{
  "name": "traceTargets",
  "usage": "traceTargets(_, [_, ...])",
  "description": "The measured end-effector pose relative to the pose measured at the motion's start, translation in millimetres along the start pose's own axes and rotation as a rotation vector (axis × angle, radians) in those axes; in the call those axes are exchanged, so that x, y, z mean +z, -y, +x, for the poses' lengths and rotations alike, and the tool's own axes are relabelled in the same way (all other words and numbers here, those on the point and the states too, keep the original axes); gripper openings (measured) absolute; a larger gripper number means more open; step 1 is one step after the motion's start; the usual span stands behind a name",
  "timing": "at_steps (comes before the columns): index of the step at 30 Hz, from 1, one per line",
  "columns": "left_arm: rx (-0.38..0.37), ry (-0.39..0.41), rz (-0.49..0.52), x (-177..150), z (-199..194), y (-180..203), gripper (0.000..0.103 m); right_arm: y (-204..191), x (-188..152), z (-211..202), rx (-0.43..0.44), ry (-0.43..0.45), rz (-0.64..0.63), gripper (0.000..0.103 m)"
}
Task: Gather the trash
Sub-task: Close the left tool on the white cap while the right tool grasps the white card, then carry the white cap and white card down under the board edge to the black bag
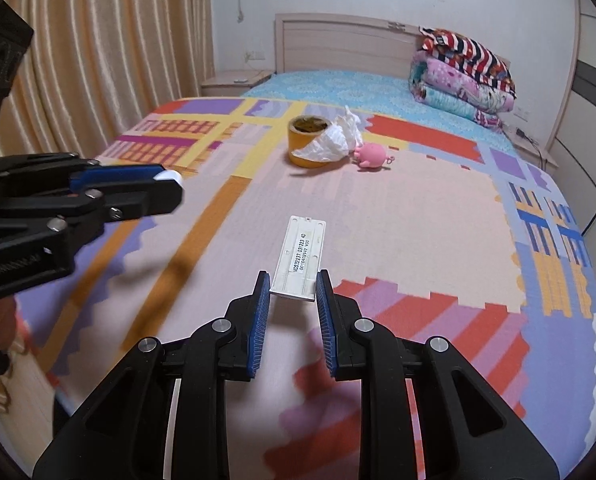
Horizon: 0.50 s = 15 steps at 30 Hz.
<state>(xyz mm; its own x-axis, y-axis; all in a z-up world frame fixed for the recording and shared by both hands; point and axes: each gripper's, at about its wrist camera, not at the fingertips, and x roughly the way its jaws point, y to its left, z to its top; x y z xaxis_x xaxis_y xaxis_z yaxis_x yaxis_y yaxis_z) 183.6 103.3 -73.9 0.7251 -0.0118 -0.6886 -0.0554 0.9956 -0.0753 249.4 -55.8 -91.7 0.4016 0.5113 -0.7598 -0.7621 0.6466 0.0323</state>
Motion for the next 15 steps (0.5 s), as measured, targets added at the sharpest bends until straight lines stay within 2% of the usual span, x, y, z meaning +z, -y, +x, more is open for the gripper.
traceTargets(8, [-0.023, 0.039, 0.012, -16.1, -35.6, 25.9, 0.020, -11.7, -10.6, -35.4, 0.010, 0.041, -0.046, 0.024])
traceTargets(15, [-0.043, 0.048, 0.016, -38.2, -56.0, 47.1, 0.020, -15.8, -34.2, -61.1, 0.020, 0.052, -0.062, 0.024])
